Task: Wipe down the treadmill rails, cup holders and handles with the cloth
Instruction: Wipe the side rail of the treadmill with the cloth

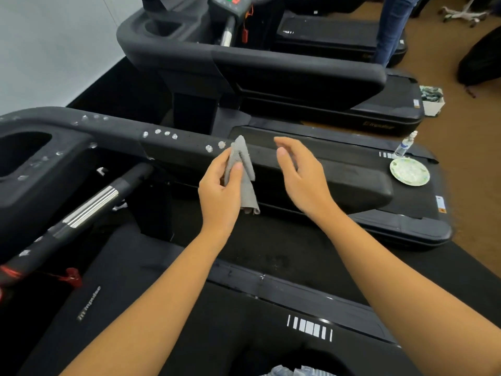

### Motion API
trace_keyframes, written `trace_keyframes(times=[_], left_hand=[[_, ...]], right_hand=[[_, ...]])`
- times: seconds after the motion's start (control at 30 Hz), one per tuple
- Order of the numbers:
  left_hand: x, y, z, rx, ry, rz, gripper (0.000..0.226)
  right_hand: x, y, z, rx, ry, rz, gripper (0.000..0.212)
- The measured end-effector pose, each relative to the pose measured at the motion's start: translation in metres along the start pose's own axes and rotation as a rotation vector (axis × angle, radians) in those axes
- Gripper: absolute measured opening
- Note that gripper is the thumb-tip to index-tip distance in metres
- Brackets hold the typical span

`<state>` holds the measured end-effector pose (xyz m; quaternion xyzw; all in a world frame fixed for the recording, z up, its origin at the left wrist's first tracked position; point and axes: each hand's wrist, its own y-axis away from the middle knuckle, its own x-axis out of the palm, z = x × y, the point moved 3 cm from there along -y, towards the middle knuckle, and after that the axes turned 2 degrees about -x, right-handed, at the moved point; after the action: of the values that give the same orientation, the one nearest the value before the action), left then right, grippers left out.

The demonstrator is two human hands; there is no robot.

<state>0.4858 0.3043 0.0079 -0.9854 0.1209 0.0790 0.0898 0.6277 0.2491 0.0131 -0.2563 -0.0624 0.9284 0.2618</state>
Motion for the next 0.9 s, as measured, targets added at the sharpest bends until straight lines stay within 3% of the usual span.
trace_keyframes(times=[0.2,0.3,0.4,0.53,0.7,0.8,0.9], left_hand=[[-0.001,0.014,-0.013,-0.119,0.268,0.091,0.03],[-0.005,0.017,-0.009,-0.151,0.296,0.126,0.033],[-0.01,0.016,-0.003,-0.186,0.339,0.198,0.035],[-0.018,0.008,0.008,-0.13,0.159,0.209,0.036],[-0.031,-0.016,0.021,0.027,-0.248,0.08,0.039],[-0.043,-0.043,0.031,0.126,-0.574,0.064,0.048],[-0.055,-0.065,0.04,0.147,-0.828,0.077,0.056]], right_hand=[[0.05,0.021,0.026,0.094,-0.493,0.17,0.043],[0.061,0.022,0.024,0.169,-0.566,0.16,0.05],[0.063,0.019,0.021,0.205,-0.563,0.151,0.04],[0.049,0.009,0.018,0.124,-0.345,0.059,0.036],[0.014,-0.019,0.006,-0.129,0.222,-0.093,0.037],[0.013,-0.029,-0.015,-0.127,0.482,-0.036,0.034],[0.028,-0.029,-0.029,-0.137,0.57,0.039,0.03]])
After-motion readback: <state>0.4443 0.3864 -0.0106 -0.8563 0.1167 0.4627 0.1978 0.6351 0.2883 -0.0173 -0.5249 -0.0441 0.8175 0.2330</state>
